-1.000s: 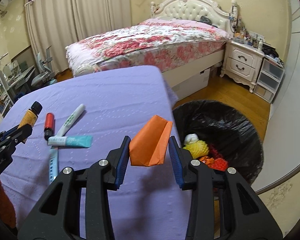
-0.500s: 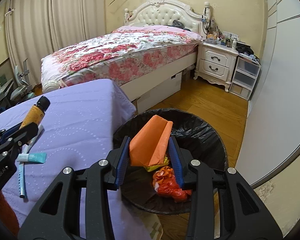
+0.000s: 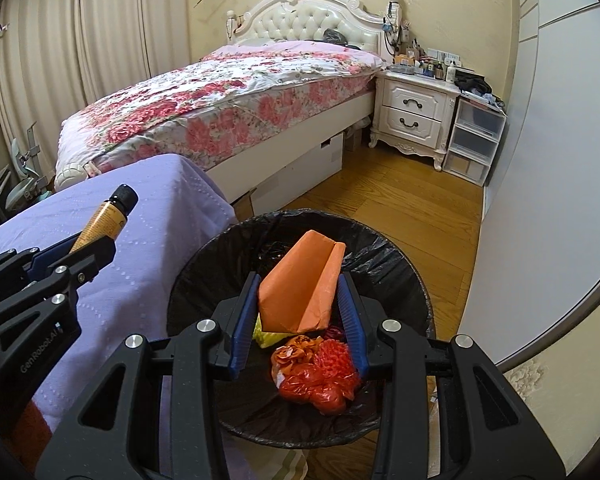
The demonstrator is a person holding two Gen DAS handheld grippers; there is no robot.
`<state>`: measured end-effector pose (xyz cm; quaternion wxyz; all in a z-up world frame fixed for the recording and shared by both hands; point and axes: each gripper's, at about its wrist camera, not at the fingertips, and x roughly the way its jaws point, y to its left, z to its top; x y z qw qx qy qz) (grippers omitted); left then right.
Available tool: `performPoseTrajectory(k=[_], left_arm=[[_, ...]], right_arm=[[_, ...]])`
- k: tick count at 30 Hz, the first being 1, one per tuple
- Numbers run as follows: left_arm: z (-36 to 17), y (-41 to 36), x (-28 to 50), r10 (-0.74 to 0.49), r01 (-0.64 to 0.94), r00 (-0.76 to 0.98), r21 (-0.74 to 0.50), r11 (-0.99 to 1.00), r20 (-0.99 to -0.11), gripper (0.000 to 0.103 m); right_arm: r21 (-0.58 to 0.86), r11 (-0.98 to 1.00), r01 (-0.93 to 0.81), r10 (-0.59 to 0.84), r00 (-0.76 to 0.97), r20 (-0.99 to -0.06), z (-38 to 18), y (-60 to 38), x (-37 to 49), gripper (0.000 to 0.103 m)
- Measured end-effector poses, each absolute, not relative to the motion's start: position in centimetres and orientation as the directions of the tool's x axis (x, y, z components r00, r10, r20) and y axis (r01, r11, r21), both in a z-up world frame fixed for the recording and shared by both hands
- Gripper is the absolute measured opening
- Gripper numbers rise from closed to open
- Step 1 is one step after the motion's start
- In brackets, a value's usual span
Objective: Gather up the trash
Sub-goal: 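Carry the orange paper and amber bottle with both tools over the bin, then open both tools to drop the paper and bottle into the bin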
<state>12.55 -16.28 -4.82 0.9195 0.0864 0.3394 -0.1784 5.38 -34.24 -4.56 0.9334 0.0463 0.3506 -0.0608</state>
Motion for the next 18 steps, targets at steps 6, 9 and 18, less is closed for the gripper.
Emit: performPoseTrajectory(k=[6, 9, 18], left_arm=[[-5.5, -17.9, 13.3, -0.267, 0.403, 0.701, 0.059, 0.913, -0.662, 0.025], [-5.7, -18.3, 13.6, -0.254, 0.402, 0.705, 0.078, 0.912, -0.662, 0.034], [-5.0, -17.5, 13.6, -0.236, 0.362, 0.717, 0.062, 0.930, -0.656, 0.071]], right_arm=[[0.050, 0.985, 0.166, -0.091, 0.740, -0.666, -5.0, -35.0, 6.1, 0.039], [0.053, 0.983, 0.175, -0.095, 0.740, -0.666, -5.2, -35.5, 6.4, 0.040], [0.041, 0.978, 0.205, -0.128, 0.742, -0.658, -4.7, -36.1, 6.1, 0.051]])
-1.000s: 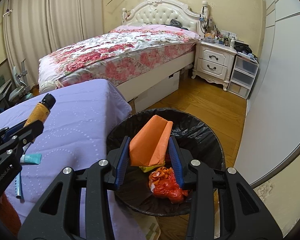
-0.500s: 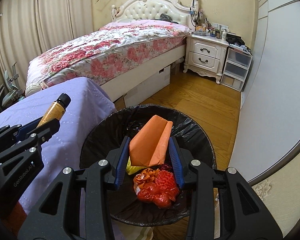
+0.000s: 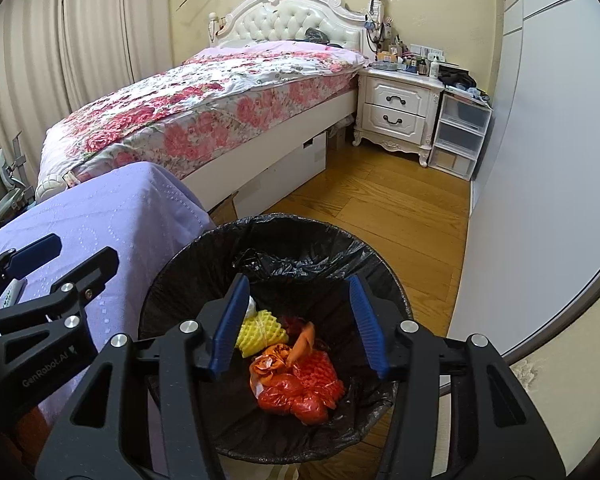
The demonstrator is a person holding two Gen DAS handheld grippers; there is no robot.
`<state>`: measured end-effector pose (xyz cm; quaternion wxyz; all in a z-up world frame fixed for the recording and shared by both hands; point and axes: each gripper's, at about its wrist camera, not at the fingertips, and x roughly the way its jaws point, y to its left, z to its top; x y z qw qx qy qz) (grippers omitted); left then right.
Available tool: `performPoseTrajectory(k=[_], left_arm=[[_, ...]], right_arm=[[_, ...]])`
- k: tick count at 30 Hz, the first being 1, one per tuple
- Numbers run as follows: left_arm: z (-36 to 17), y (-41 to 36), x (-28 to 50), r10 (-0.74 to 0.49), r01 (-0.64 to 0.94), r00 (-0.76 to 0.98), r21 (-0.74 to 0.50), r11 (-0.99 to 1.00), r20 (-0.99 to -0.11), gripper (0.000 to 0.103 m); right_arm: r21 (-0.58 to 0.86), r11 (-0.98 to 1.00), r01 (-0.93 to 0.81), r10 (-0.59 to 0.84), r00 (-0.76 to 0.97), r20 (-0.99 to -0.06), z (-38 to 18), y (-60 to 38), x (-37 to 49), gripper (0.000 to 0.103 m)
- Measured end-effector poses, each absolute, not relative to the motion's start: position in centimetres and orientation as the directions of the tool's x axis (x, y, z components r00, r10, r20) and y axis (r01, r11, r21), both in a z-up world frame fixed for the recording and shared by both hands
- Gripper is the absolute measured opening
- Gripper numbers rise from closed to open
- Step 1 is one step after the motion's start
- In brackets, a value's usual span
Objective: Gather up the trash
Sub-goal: 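Open both tools to drop the paper and bottle into the bin, then move both open tools back over the tubes and red bottle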
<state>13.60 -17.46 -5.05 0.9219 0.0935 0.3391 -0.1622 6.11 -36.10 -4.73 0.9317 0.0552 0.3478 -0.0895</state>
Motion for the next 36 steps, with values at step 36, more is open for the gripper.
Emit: performPoseTrajectory(k=[36], left_arm=[[-7.8, -1.5, 4.7, -0.043, 0.095, 0.618, 0.021, 0.995, -0.785, 0.047]], right_arm=[[0.090, 0.992, -0.084, 0.123, 0.734, -0.668, -3.9, -22.1, -1.9, 0.055]])
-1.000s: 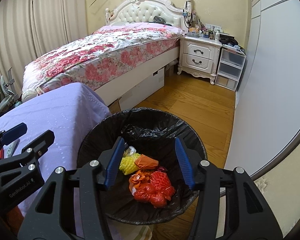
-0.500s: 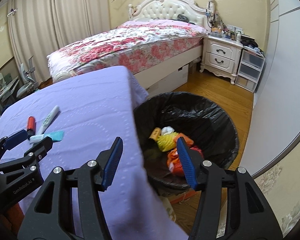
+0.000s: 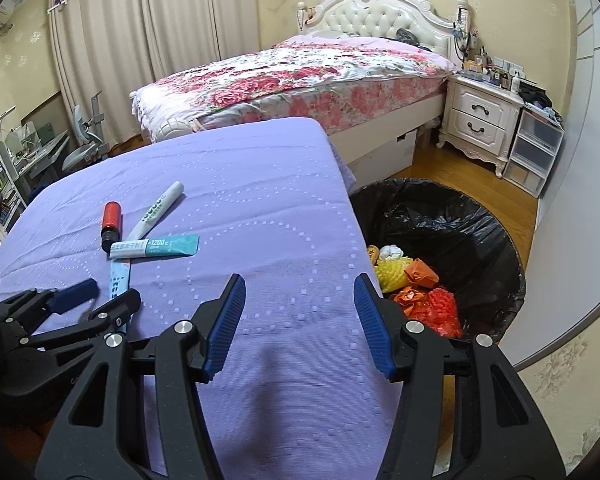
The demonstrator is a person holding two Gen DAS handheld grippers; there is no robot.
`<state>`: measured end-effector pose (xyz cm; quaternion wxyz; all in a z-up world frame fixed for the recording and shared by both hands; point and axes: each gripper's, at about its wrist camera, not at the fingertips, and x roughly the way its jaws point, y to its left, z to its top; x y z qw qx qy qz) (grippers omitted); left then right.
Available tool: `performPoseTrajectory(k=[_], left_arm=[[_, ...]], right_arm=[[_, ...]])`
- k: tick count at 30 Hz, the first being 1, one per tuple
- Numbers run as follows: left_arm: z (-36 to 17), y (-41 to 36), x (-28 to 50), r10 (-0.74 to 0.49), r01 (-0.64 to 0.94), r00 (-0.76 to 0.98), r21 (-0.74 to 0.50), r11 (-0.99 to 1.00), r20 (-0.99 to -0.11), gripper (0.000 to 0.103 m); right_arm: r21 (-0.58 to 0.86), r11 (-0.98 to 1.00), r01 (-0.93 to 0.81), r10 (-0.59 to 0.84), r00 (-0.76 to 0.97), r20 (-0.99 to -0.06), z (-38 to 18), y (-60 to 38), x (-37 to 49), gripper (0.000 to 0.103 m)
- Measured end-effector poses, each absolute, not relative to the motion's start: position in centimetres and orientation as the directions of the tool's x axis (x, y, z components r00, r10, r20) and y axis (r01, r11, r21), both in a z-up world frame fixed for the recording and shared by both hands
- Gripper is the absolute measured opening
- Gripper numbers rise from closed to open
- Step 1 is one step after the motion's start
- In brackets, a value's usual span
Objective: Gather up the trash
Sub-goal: 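Move both open tools back over the tubes and red bottle, then grasp the light blue tube with the left tool while the right tool grasps the teal tube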
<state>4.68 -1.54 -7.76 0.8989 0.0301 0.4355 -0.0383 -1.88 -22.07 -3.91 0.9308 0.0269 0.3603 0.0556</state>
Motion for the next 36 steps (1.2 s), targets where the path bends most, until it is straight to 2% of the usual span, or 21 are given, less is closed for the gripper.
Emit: performPoseTrajectory(k=[3, 8, 19, 25, 29, 36], left_arm=[[-7.7, -1.4, 4.4, -0.054, 0.106, 0.625, 0.016, 0.994, -0.779, 0.030], [-7.7, -0.8, 3.8, -0.081, 0.123, 0.631, -0.004, 0.992, -0.772, 0.022], [-7.1, 2.4, 2.3, -0.084, 0.104, 0.638, -0.023, 0.994, -0.765, 0.021], [-6.7, 5.6, 2.8, -0.013, 0.033, 0.660, 0.011, 0.999, -0.751, 0.021], [-6.7, 7.9, 3.3, 0.045, -0.027, 0.667, 0.036, 0.999, -0.744, 0.021], [-6.9, 11.5, 3.9, 0.090, -0.103, 0.656, 0.028, 0.994, -0.749, 0.021]], right_arm=[[0.094, 0.991, -0.092, 0.131, 0.730, -0.671, -4.0, -21.7, -1.7, 0.055], [0.096, 0.989, -0.117, 0.151, 0.718, -0.680, -4.2, -20.8, -1.1, 0.055], [0.086, 0.977, -0.195, 0.195, 0.656, -0.729, -4.8, -17.0, 3.5, 0.056], [0.057, 0.976, -0.210, 0.183, 0.650, -0.738, -4.8, -14.8, 6.3, 0.056], [-0.002, 0.981, -0.194, 0.123, 0.630, -0.767, -5.3, -13.7, 7.8, 0.056], [-0.032, 0.975, -0.220, 0.109, 0.599, -0.793, -6.0, -13.4, 6.0, 0.056]])
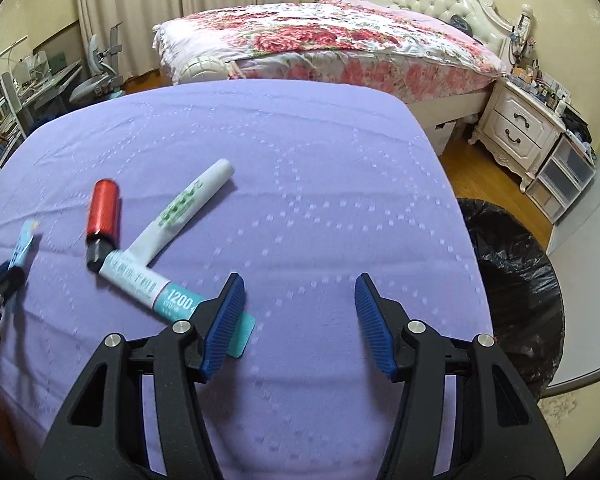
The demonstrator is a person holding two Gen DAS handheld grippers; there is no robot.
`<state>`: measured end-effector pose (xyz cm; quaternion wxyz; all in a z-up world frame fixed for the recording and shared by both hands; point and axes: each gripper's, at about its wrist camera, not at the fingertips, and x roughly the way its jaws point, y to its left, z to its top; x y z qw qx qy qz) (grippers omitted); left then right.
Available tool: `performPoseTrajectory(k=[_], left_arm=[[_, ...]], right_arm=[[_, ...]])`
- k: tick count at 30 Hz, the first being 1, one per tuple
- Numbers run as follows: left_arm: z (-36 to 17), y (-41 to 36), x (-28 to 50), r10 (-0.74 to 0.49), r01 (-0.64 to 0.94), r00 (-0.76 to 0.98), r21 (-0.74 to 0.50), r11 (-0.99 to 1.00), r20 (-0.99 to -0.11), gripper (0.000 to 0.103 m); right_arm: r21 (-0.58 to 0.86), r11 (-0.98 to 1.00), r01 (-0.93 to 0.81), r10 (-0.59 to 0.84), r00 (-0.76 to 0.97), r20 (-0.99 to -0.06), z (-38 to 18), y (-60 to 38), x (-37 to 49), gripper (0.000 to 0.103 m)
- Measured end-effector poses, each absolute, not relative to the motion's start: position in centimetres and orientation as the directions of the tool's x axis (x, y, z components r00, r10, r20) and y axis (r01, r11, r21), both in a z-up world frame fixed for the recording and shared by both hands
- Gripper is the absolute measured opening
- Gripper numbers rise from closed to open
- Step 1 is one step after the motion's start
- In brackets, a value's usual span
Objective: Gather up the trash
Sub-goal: 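Grasp the light blue tube with the left tool while the right tool grasps the teal tube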
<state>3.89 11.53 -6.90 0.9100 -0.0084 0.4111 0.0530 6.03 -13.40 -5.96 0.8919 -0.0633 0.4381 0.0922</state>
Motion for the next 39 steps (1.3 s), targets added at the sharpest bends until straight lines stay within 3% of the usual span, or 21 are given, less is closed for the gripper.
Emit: performPoseTrajectory(k=[7, 20, 26, 30, 39], left_arm=[[-6.9, 12.8, 3.6, 0.104, -0.127, 0.655, 0.026, 0.992, -0.749, 0.021], [-6.8, 13.5, 3.1, 0.115, -0.144, 0.659, 0.025, 0.989, -0.743, 0.021], [-6.9, 13.9, 3.2, 0.110, -0.150, 0.658, 0.014, 0.989, -0.745, 0.021], [-6.8, 13.9, 3.2, 0.107, -0.148, 0.660, 0.011, 0.989, -0.744, 0.021], [-6.7, 13.1, 2.9, 0.107, -0.137, 0.677, 0.018, 0.990, -0.729, 0.021]], right_arm=[[-0.020, 0.961, -0.275, 0.149, 0.578, -0.802, -6.0, -12.7, 2.4, 0.061], [0.020, 0.935, -0.353, 0.243, 0.600, -0.762, -4.4, -10.3, 0.9, 0.060], [0.008, 0.917, -0.399, 0.252, 0.565, -0.785, -5.7, -8.3, 1.0, 0.046], [-0.013, 0.916, -0.400, 0.241, 0.577, -0.781, -5.8, -8.3, 0.5, 0.020], [0.025, 0.925, -0.380, 0.261, 0.585, -0.768, -5.6, -9.6, -0.1, 0.019]])
